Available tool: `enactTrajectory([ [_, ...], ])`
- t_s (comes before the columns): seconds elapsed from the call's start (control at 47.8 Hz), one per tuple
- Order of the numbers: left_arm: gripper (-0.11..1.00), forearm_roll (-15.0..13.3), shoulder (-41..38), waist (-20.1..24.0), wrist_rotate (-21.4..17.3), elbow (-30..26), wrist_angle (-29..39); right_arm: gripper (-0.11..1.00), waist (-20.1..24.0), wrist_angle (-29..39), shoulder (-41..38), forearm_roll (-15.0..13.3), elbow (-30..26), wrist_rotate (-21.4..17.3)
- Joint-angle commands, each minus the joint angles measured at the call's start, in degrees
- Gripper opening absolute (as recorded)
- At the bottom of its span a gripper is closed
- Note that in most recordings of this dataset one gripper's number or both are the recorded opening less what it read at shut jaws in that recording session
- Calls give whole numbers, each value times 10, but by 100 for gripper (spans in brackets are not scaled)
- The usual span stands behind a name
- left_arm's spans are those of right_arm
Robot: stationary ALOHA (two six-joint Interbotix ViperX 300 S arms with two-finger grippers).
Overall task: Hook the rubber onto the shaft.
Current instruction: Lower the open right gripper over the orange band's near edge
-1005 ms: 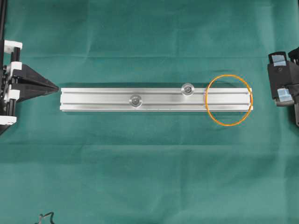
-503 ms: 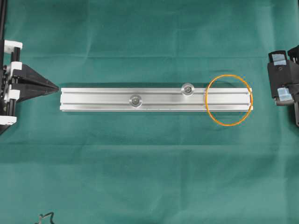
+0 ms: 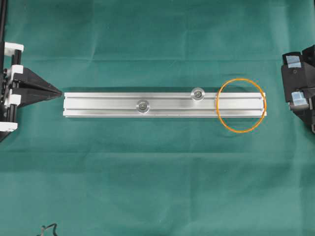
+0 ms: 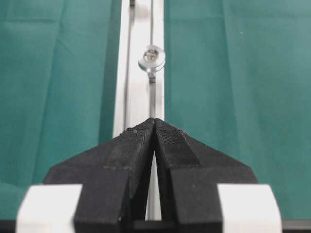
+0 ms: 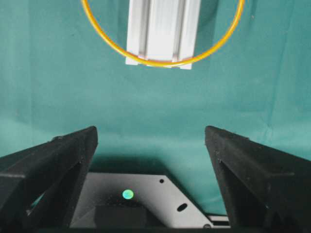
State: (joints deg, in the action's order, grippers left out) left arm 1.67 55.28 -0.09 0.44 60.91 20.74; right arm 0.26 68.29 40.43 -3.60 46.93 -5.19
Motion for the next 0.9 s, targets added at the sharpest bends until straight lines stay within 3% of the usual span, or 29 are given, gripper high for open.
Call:
enactTrajectory([
  [0.0, 0, 1, -4, 0, -1, -18, -5, 100, 1, -3, 1, 1, -12, 1],
  [0.377, 0, 1, -4, -1, -1, -18, -5, 100, 1, -8, 1, 1, -12, 1],
  [0.649, 0, 1, -4, -1, -1, -18, -5, 100, 1, -77, -3, 2, -14, 1],
  [0.879, 0, 1, -4, -1, -1, -18, -5, 100, 1, -94, -43, 9, -23, 1],
])
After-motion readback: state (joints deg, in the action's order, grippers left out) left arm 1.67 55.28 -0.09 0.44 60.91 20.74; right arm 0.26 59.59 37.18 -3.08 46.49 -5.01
